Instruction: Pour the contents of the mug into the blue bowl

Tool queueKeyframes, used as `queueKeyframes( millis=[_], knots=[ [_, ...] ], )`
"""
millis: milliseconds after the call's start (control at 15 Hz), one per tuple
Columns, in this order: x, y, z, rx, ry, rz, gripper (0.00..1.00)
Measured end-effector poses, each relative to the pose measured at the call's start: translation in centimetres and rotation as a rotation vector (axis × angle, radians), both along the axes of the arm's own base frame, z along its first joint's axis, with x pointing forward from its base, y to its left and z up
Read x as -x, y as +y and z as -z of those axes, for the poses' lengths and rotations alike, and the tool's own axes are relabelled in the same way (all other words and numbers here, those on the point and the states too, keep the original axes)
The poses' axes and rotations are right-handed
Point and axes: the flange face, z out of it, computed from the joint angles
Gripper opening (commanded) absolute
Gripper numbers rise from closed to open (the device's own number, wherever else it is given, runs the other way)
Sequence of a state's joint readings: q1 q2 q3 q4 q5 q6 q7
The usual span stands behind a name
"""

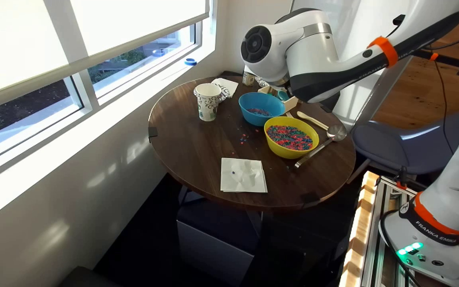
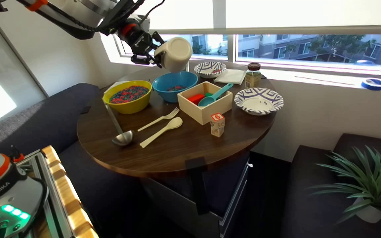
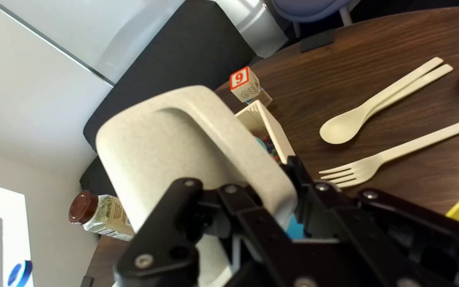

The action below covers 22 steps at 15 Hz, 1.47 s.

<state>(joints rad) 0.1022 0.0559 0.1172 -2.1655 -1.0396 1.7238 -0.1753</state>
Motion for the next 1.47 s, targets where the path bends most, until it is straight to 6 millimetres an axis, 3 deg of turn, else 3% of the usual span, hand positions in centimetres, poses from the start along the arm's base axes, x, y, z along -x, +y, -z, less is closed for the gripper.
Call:
queueKeyframes(
  millis=[333,533,1133,1467],
  knots=[
    [-0.6,0.6,1.1,0.035,0.007,-0.035,0.01],
    [-1.0,0.9,0.1,-0.013,-0.016,0.003,0.01],
    [1.1,0.2,-9.4,-0.469,-0.087,0.269,0.01],
    [1.2,2.2,-11.6,-0.741,-0.143,0.334,0.01]
  ],
)
